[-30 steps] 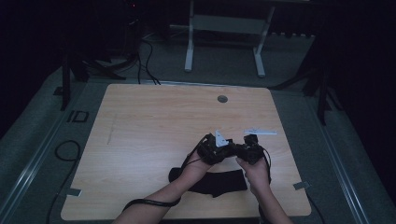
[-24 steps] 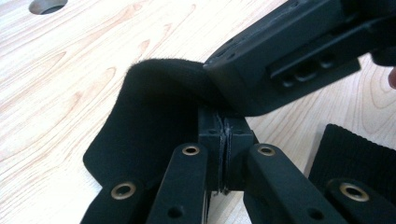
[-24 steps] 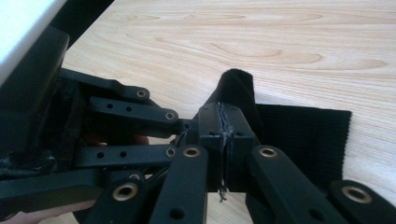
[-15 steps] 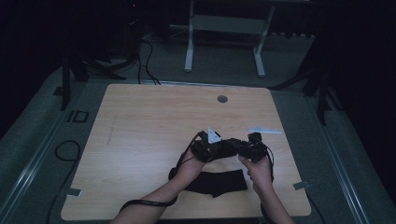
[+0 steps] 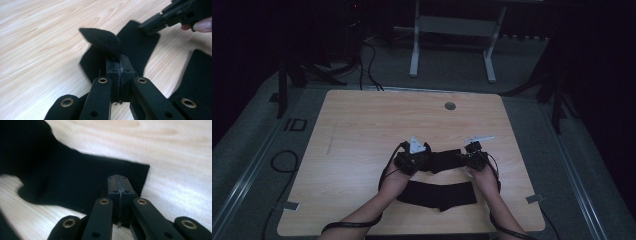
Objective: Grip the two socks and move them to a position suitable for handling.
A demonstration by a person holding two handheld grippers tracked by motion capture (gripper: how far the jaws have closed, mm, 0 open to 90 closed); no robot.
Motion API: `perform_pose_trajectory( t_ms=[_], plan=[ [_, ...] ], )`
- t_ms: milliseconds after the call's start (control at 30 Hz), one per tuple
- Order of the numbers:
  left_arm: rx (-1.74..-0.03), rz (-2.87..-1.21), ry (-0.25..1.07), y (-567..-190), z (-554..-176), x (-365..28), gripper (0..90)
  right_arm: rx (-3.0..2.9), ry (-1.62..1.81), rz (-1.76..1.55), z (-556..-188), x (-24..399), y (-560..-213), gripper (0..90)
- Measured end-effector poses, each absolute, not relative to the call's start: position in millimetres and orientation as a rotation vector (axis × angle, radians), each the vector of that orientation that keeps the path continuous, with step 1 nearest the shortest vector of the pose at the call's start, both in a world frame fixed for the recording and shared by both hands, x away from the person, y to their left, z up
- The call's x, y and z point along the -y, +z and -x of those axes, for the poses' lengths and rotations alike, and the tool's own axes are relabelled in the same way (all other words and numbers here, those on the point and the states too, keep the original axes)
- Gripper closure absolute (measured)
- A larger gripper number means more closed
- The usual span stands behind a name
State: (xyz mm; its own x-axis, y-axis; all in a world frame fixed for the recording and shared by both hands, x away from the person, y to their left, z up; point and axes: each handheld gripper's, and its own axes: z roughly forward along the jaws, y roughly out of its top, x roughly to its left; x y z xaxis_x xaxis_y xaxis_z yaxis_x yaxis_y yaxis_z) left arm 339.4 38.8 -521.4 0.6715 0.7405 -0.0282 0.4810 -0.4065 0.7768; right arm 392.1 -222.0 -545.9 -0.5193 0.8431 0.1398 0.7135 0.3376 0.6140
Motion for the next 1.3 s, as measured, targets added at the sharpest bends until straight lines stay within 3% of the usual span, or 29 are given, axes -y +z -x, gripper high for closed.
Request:
perform_pose_trajectory(
  t_ms=[300, 567, 700, 833, 1033, 1233, 1300],
  plan=[
    [-1.051, -2.027, 0.418, -531, -339, -77, 89.0, -2.384, 0.906, -1.418, -388, 234, -548, 89.8],
    [-1.089, -2.058, 0.34, -550, -336, -94, 88.4, -2.398, 0.917, -1.416, -383, 245, -548, 88.4],
    [-1.12, -2.059, 0.337, -556, -334, -100, 76.3, -2.405, 0.917, -1.409, -380, 243, -548, 85.1],
    [-1.182, -2.041, 0.408, -556, -334, -112, 54.6, -2.394, 0.917, -1.411, -377, 243, -548, 79.1],
    [-1.225, -2.005, 0.413, -554, -335, -135, 51.7, -2.387, 0.933, -1.443, -373, 248, -548, 72.0],
    [-1.156, -2.004, 0.269, -550, -321, -138, 51.8, -2.39, 0.972, -1.435, -361, 250, -540, 58.8],
    [-1.122, -2.006, 0.201, -551, -314, -138, 48.0, -2.392, 0.987, -1.417, -353, 250, -536, 55.4]
  ],
)
